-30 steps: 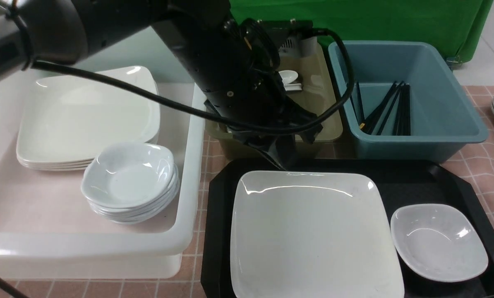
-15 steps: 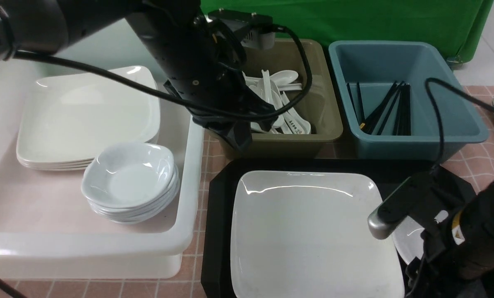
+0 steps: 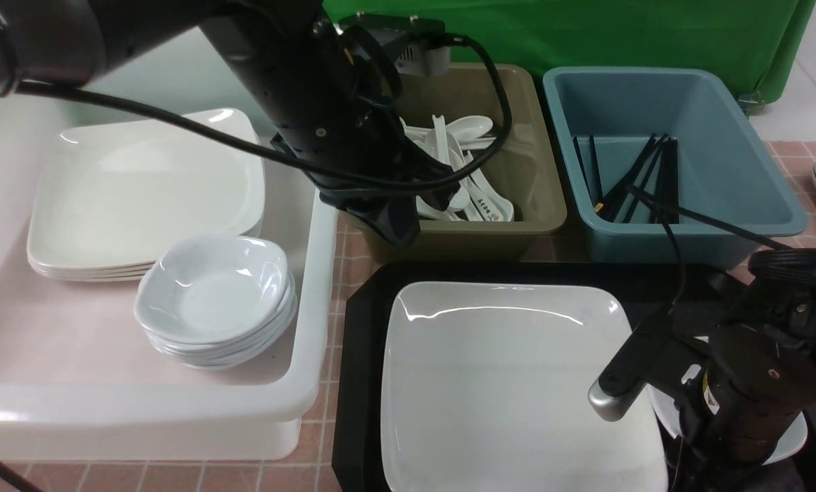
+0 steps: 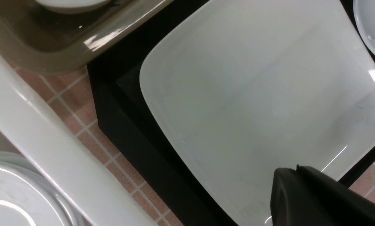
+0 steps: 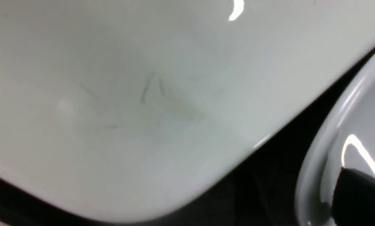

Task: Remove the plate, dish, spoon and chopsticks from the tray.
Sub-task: Use the right arm to grab a small plate from the dinner plate, then use the right arm to put the small plate into the large storage box on the left

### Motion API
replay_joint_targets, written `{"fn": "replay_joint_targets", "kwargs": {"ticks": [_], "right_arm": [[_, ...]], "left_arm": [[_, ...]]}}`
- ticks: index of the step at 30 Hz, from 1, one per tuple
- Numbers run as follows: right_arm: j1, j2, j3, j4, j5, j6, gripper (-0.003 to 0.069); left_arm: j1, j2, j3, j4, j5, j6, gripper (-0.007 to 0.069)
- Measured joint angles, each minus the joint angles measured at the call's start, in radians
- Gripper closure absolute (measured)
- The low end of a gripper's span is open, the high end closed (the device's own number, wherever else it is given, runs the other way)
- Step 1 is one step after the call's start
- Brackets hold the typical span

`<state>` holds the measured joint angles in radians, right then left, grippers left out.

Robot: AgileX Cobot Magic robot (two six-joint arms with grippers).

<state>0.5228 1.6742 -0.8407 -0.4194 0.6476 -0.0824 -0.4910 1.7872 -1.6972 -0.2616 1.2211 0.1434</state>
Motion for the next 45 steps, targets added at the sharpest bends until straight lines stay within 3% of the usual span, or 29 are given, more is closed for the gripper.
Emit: {"fn": "replay_joint_targets", "kwargs": {"ticks": [5, 15, 25, 30, 34, 36, 39, 42, 44, 45], "right_arm": [[0.003, -0.003, -0.003, -0.020, -0.007, -0.006, 0.0451], [0.007, -0.105, -0.079, -0.031, 0.137, -0.031, 0.0571], [0.007, -0.298, -0.281, -0.001, 0.319, -0.031, 0.0577], [0.007, -0.367, -0.458, 0.156, 0.351, -0.061, 0.0577], [0.014, -0.369, -0.575, 0.369, 0.339, -0.165, 0.0577], [0.044, -0.364, -0.612, 0.500, 0.303, -0.233, 0.0577], [0.115, -0.352, -0.632, 0.574, 0.239, -0.282, 0.0577], [0.196, -0.317, -0.647, 0.592, 0.192, -0.298, 0.0577], [0.286, -0.254, -0.672, 0.597, 0.160, -0.313, 0.0577], [0.299, -0.248, -0.679, 0.598, 0.158, -0.318, 0.0577]], "left_arm": [[0.000, -0.001, 0.000, -0.002, 0.000, 0.013, 0.0627], [0.032, -0.174, 0.000, -0.003, 0.002, 0.014, 0.0627], [0.159, -0.369, 0.001, 0.000, 0.003, 0.011, 0.0627], [0.214, -0.469, 0.076, 0.000, 0.001, 0.010, 0.0627], [0.249, -0.548, 0.205, 0.000, 0.001, 0.029, 0.0627], [0.284, -0.585, 0.286, 0.002, 0.003, 0.047, 0.0627], [0.343, -0.613, 0.369, 0.017, 0.005, 0.061, 0.0625], [0.441, -0.626, 0.418, 0.019, 0.005, 0.063, 0.0625], [0.590, -0.639, 0.451, -0.016, -0.007, 0.080, 0.0625], [0.590, -0.640, 0.452, -0.021, -0.007, 0.084, 0.0625]]}}
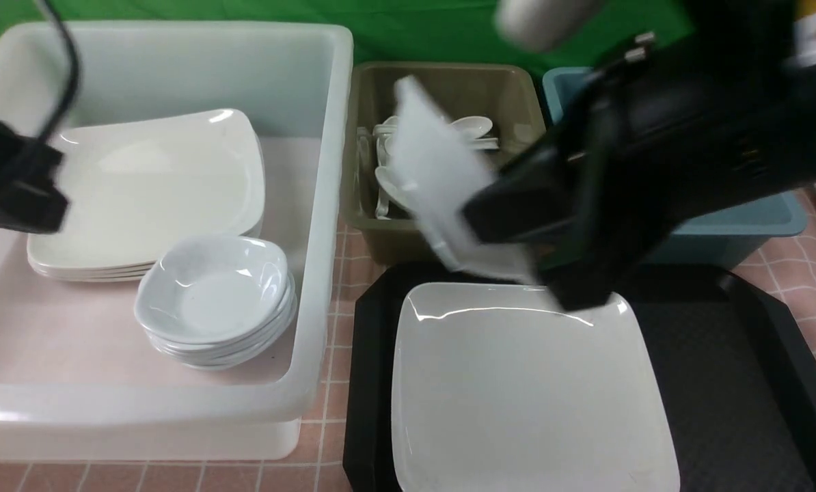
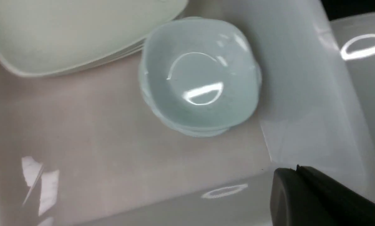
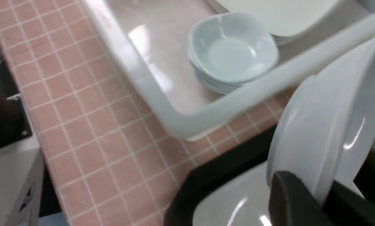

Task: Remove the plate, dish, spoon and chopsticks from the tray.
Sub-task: Use the right arm to put the small plate into the large storage box on the left

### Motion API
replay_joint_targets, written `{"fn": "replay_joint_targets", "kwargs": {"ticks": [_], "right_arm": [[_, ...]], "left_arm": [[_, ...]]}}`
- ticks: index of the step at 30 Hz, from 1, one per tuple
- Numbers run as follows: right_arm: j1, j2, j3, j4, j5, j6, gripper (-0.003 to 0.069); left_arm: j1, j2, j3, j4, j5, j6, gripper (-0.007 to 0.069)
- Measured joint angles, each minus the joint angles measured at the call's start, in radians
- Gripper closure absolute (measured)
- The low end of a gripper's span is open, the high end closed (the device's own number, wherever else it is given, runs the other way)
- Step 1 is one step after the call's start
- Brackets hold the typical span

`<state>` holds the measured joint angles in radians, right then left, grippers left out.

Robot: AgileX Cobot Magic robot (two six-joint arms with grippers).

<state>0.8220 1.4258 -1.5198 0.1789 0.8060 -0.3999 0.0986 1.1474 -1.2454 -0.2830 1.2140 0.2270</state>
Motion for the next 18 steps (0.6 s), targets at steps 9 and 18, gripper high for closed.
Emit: {"fn": "replay_joint_targets", "kwargs": {"ticks": [9, 18], "right_arm": [[0.140, 0.324, -0.216, 0.001, -0.054, -0.178, 0.0577], [0.142, 0.638, -0.346, -0.044, -0.364, -0.459, 0.0577]], "left_arm": [[0.421, -0.015, 0.007, -0.362, 0.004, 0.143, 0.0625], [0.459, -0.015, 0.016, -0.427, 0.007, 0.183, 0.0624]]}}
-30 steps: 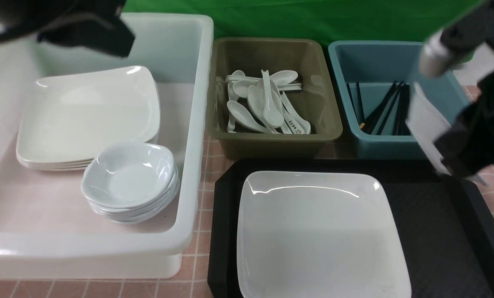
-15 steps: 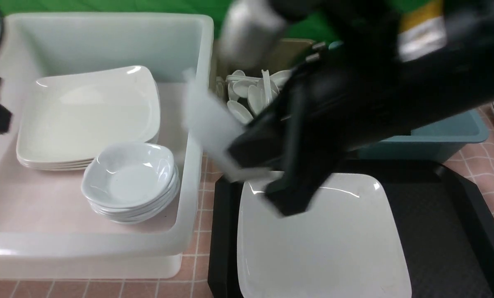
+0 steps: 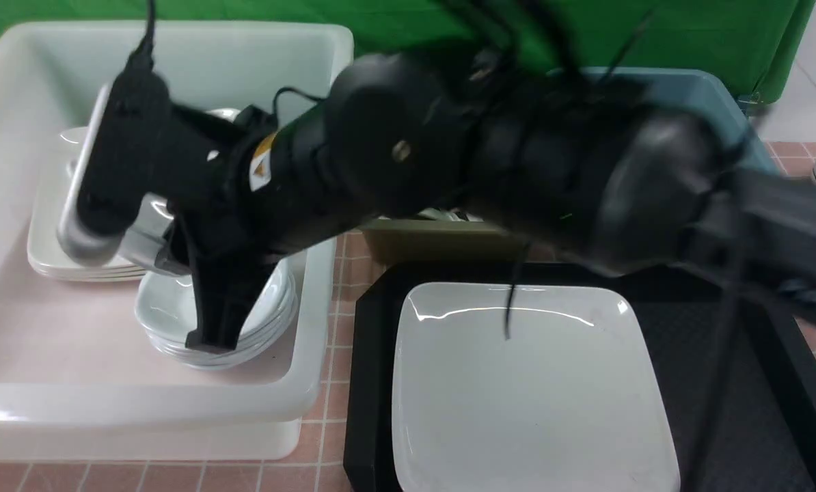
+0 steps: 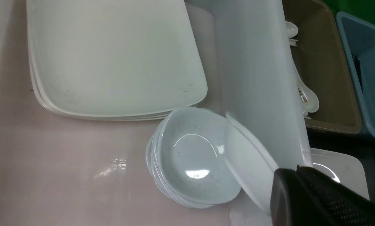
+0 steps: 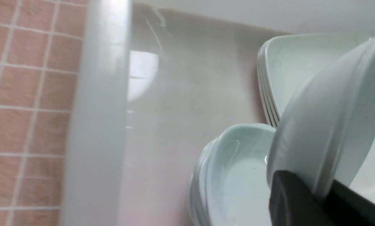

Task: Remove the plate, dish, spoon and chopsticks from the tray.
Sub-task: Use the right arm to put the small plate into the large storage box on the left, then use the left arm to grab a plate from the dinner plate

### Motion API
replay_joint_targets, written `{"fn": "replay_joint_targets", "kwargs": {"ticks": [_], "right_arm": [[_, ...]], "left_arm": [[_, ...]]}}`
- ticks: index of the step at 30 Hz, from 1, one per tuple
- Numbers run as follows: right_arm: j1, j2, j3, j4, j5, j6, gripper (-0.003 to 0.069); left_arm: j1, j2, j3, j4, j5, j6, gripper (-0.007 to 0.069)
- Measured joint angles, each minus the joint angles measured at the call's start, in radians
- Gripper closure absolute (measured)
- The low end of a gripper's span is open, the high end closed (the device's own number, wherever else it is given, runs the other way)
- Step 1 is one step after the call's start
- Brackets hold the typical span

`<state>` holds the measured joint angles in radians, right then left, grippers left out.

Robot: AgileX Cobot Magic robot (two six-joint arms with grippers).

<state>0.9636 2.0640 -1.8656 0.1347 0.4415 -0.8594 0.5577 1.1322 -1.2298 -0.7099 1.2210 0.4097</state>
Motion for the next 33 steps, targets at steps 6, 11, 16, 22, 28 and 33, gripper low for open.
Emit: {"fn": "replay_joint_targets", "kwargs": {"ticks": [6, 11, 16, 22, 28, 33], "right_arm": [[0.000, 0.111, -0.002, -0.141, -0.044, -0.019, 0.0577], [0.000, 0.141, -0.002, -0.179, -0.057, -0.006, 0.0543], [0.000, 0.141, -0.002, -0.184, -0.059, 0.049, 0.0392], [0.000, 0.107, -0.002, -0.192, 0.023, 0.071, 0.0256], [0.000, -0.050, -0.002, -0.192, 0.179, 0.161, 0.0243], [0.000, -0.211, -0.004, -0.192, 0.324, 0.297, 0.0259]], "left_arm": [[0.000, 0.000, 0.000, 0.001, 0.000, 0.003, 0.0624], [0.000, 0.000, 0.000, 0.001, 0.000, 0.005, 0.0624], [0.000, 0.000, 0.000, -0.007, 0.000, 0.006, 0.0624], [0.000, 0.000, 0.000, -0.010, 0.000, 0.006, 0.0624], [0.000, 0.000, 0.000, -0.010, 0.000, 0.006, 0.0624], [0.000, 0.000, 0.000, -0.015, 0.000, 0.006, 0.0624]]}}
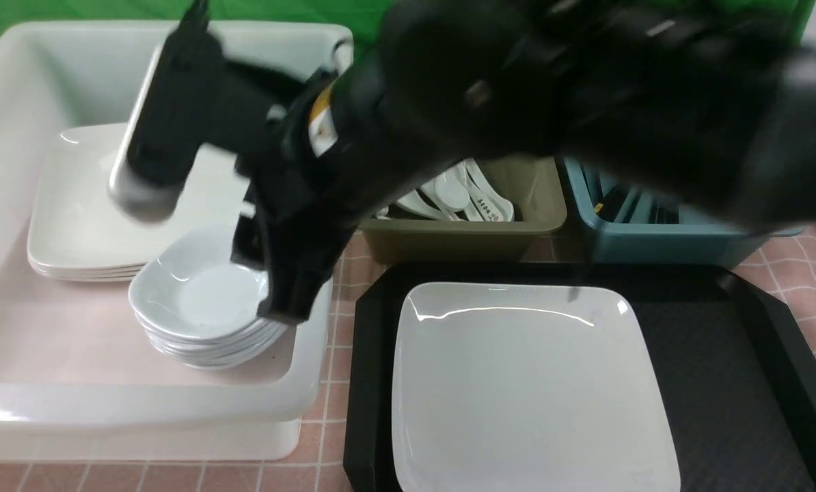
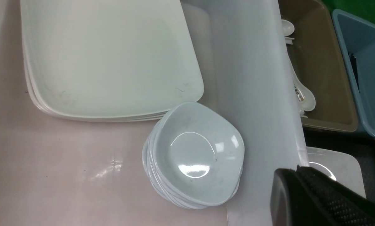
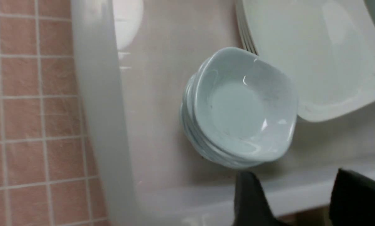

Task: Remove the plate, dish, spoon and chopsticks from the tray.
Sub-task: Use the left arm to grab a plate from the dinner plate

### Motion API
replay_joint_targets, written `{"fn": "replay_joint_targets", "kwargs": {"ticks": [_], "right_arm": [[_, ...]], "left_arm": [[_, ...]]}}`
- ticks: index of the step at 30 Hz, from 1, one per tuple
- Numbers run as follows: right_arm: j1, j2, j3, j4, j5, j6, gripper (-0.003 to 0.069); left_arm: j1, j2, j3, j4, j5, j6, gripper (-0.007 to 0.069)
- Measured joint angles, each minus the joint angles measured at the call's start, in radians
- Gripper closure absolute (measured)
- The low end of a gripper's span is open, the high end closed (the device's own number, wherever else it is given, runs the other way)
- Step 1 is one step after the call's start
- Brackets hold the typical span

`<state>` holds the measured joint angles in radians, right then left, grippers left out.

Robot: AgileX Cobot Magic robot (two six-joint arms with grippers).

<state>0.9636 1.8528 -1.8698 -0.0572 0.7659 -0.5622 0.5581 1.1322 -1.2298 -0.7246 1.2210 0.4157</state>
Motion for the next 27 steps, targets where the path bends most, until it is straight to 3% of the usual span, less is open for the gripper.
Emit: {"fn": "replay_joint_targets", "kwargs": {"ticks": [3, 5, 6, 8, 12, 15, 18, 20, 22, 23, 24, 27], "right_arm": [[0.000, -0.104, 0.000, -0.018, 0.099, 0.080, 0.0338], [0.000, -0.214, -0.001, -0.079, 0.254, 0.133, 0.0511], [0.000, -0.222, -0.001, -0.086, 0.254, 0.136, 0.0524], [-0.006, -0.321, 0.012, -0.162, 0.368, 0.225, 0.0622], [-0.094, -0.492, 0.128, -0.189, 0.368, 0.361, 0.0629], [-0.230, -0.608, 0.312, -0.164, 0.368, 0.438, 0.0629], [-0.445, -0.672, 0.549, -0.014, 0.364, 0.429, 0.0629], [-0.534, -0.677, 0.652, 0.066, 0.358, 0.386, 0.0629], [-0.716, -0.650, 0.881, 0.335, 0.296, 0.232, 0.0629], [-0.729, -0.649, 0.881, 0.355, 0.288, 0.232, 0.0629], [-0.833, -0.611, 0.990, 0.490, 0.233, 0.147, 0.0629], [-0.936, -0.548, 1.074, 0.593, 0.153, 0.083, 0.0626]], "left_arm": [[0.000, 0.000, 0.000, -0.006, 0.000, 0.000, 0.0624], [0.000, 0.000, 0.000, -0.024, 0.000, 0.000, 0.0624], [0.000, 0.000, 0.000, -0.024, 0.000, 0.000, 0.0624], [0.000, 0.000, 0.000, -0.049, 0.000, 0.000, 0.0624], [-0.002, 0.000, 0.000, -0.073, 0.000, 0.001, 0.0624], [-0.039, 0.000, 0.000, -0.074, 0.000, 0.001, 0.0624], [-0.124, 0.000, 0.000, -0.074, 0.000, 0.002, 0.0624], [-0.165, 0.000, 0.000, -0.074, 0.000, 0.004, 0.0624], [-0.249, 0.000, 0.000, -0.074, 0.000, 0.004, 0.0624], [-0.255, 0.000, 0.000, -0.074, 0.000, 0.004, 0.0624], [-0.303, 0.000, 0.000, -0.074, 0.001, 0.004, 0.0624], [-0.356, 0.000, 0.000, -0.069, 0.001, 0.004, 0.0624]]}}
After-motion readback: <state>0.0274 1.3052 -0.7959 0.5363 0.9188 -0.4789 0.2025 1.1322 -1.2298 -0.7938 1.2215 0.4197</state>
